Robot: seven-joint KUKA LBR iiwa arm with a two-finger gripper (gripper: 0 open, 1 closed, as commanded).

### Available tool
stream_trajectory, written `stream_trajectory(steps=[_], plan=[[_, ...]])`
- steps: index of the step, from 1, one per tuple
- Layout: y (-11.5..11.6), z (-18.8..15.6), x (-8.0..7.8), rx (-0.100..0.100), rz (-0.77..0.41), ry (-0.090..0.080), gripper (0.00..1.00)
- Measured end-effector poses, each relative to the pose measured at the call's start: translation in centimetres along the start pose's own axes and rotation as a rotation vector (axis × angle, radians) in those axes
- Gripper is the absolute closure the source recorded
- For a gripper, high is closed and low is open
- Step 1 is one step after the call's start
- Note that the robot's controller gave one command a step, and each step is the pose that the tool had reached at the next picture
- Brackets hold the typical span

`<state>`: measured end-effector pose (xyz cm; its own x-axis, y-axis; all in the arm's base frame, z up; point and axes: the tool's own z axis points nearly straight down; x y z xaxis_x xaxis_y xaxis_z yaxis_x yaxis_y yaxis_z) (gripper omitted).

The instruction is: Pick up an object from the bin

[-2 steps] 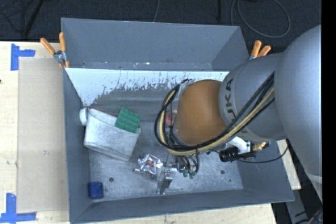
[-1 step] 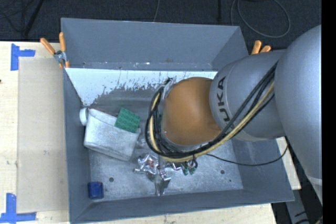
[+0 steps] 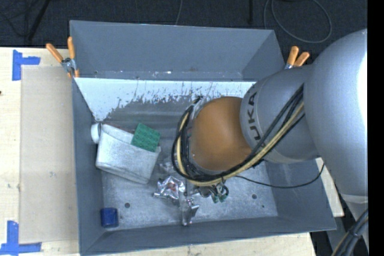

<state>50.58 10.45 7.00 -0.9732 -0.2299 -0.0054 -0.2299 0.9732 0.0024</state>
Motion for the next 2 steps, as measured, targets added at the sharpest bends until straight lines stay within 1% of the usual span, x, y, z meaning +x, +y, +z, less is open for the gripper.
stream_trajectory(steps=[1, 2], plan=[[0.10, -0.12, -0.11, 0.000, 0.003, 0.002, 0.00], [0.06, -0.51, -0.53, 0.000, 0.006, -0.011, 1.00]])
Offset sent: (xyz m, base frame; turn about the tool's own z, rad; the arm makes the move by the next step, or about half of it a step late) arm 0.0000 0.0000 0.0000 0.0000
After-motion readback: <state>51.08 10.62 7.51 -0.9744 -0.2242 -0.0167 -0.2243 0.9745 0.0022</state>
